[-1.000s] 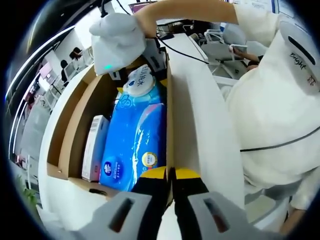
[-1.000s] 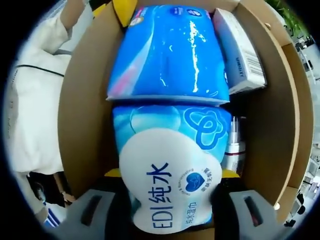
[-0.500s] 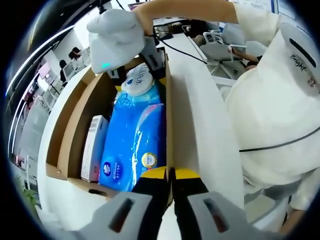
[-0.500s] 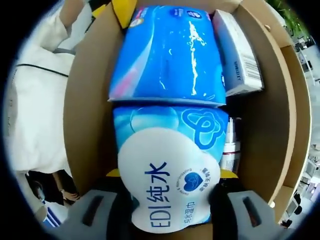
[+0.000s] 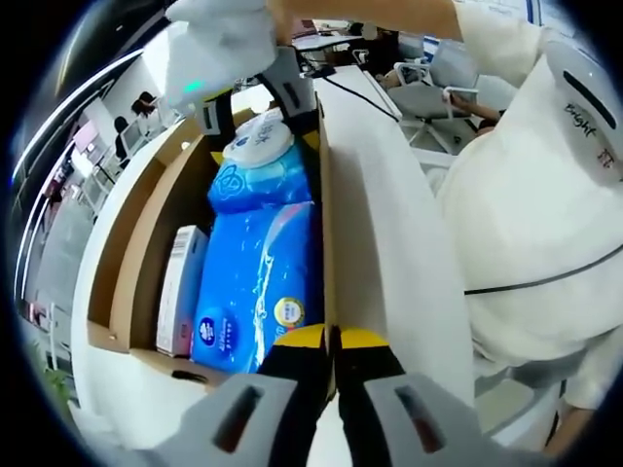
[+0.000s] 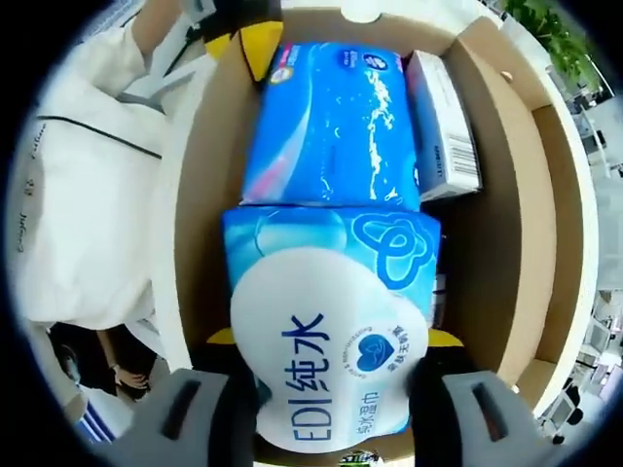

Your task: Operate the shoe box by opening the lid, removing the specified soft item, and placing it in the target area until the item is outside and the box remains undamaged.

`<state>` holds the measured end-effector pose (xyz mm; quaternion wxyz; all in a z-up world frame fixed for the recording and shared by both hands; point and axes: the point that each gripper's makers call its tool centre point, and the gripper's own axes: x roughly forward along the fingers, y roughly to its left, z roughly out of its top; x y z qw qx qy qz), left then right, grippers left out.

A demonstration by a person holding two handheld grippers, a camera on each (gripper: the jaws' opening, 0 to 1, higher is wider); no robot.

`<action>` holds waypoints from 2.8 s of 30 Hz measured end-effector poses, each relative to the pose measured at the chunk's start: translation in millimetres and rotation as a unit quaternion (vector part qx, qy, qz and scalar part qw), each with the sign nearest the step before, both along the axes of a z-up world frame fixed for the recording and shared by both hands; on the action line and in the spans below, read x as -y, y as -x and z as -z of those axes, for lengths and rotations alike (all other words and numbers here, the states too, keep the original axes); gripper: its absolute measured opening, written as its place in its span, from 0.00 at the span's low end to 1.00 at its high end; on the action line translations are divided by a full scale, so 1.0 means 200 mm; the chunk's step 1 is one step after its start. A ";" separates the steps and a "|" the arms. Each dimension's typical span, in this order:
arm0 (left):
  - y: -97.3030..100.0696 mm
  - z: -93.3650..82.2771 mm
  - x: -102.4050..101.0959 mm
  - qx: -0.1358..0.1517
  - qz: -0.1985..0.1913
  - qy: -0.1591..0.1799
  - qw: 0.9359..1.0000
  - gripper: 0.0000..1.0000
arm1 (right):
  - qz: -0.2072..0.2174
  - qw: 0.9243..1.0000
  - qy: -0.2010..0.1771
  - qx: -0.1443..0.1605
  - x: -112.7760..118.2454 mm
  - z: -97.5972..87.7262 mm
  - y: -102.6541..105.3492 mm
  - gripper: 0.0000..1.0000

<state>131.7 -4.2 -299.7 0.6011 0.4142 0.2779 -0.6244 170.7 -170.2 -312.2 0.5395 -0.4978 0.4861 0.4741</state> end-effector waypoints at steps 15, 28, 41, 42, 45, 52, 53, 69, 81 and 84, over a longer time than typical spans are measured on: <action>0.01 0.00 0.01 0.003 -0.006 0.001 1.000 0.02 | -0.011 0.999 -0.018 0.034 -0.07 -0.23 -0.08 0.61; 0.04 -0.01 0.02 0.000 -0.002 0.002 1.000 0.02 | -0.040 0.996 0.000 0.078 -0.07 -0.25 -0.09 0.61; 0.05 -0.01 0.02 0.004 -0.002 0.005 1.000 0.02 | -0.040 0.998 0.020 0.046 -0.03 -0.27 0.01 0.61; 0.05 -0.01 0.02 0.004 -0.002 0.005 1.000 0.02 | -0.047 0.998 0.028 0.035 -0.03 -0.27 0.02 0.61; 0.04 -0.01 0.02 0.003 -0.002 0.004 1.000 0.02 | -0.046 0.998 0.019 0.044 -0.03 -0.31 0.00 0.61; 0.04 -0.01 0.02 0.003 -0.001 0.007 1.000 0.02 | -0.050 0.997 0.018 0.056 -0.03 -0.41 0.00 0.61; 0.04 -0.01 0.02 0.002 -0.001 0.007 1.000 0.02 | -0.053 0.996 0.024 0.061 -0.02 -0.42 -0.01 0.61; 0.04 0.00 0.02 -0.002 0.000 0.008 1.000 0.02 | -0.008 0.999 0.023 0.029 -0.01 -0.39 0.01 0.61; 0.04 -0.01 0.02 0.001 0.001 0.013 1.000 0.02 | -0.023 0.999 0.029 0.038 0.00 -0.41 0.00 0.61; 0.04 -0.01 0.02 -0.001 0.002 0.012 1.000 0.02 | -0.054 0.996 0.036 0.053 0.01 -0.45 -0.02 0.61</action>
